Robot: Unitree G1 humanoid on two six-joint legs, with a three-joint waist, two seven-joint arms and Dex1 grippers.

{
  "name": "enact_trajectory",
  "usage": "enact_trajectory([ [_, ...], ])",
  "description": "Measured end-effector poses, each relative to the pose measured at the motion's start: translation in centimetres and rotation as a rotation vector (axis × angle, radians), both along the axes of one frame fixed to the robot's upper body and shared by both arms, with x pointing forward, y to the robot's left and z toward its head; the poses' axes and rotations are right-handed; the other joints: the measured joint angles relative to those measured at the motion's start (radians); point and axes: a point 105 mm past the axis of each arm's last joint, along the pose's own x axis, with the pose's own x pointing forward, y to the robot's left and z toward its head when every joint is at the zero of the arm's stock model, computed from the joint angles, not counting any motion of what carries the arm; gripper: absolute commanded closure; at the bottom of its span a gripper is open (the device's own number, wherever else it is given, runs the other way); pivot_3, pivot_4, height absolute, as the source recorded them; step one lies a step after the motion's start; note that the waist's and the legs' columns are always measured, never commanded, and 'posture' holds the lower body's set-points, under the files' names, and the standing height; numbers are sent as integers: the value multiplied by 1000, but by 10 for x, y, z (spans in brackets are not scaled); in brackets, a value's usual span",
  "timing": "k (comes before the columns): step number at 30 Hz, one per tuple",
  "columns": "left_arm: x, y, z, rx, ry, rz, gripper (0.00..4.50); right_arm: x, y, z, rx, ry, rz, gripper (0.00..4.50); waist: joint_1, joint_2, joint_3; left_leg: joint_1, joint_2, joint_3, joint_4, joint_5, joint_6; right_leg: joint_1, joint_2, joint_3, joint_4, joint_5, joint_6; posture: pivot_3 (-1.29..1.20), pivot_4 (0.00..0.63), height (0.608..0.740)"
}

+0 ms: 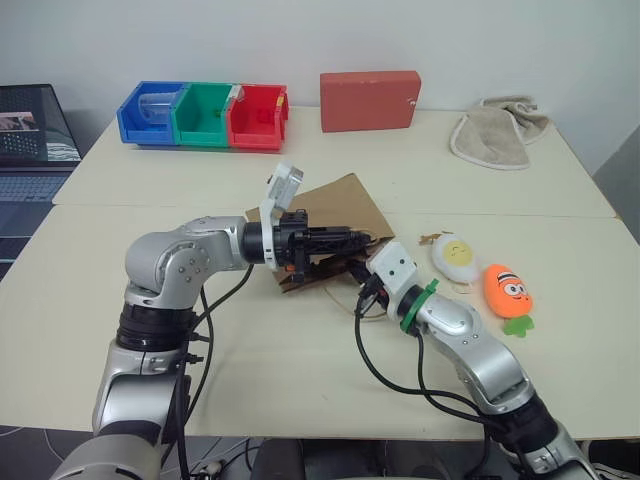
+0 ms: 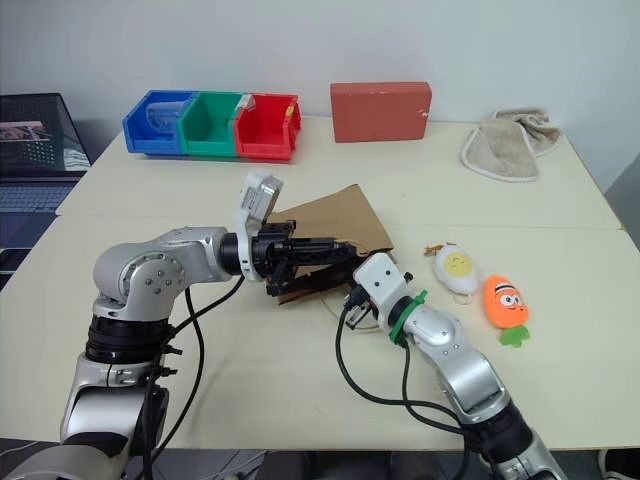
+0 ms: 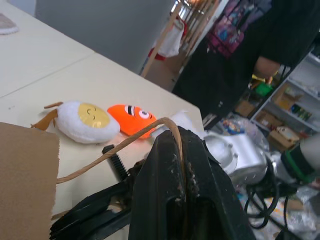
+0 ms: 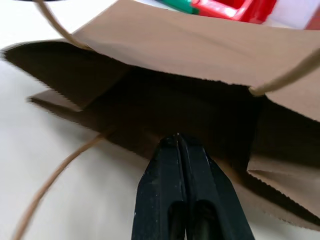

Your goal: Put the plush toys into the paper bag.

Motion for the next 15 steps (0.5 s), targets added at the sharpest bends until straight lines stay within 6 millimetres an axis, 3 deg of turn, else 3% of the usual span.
enact_trajectory([
  [10, 4, 2, 10, -34, 42, 27, 4500, 13, 17, -27, -37, 24, -47, 4458, -3, 0, 0, -1, 0, -7, 0, 1, -3, 1, 0, -7, 1, -1, -1, 0, 150, 740],
  [15, 9, 4, 35, -48, -56, 48, 4500, 16, 19, -38, -35, 93, -92, 4458, -3, 0, 0, -1, 0, -10, -1, 3, -6, 1, 0, -10, 1, -1, -1, 0, 150, 740],
])
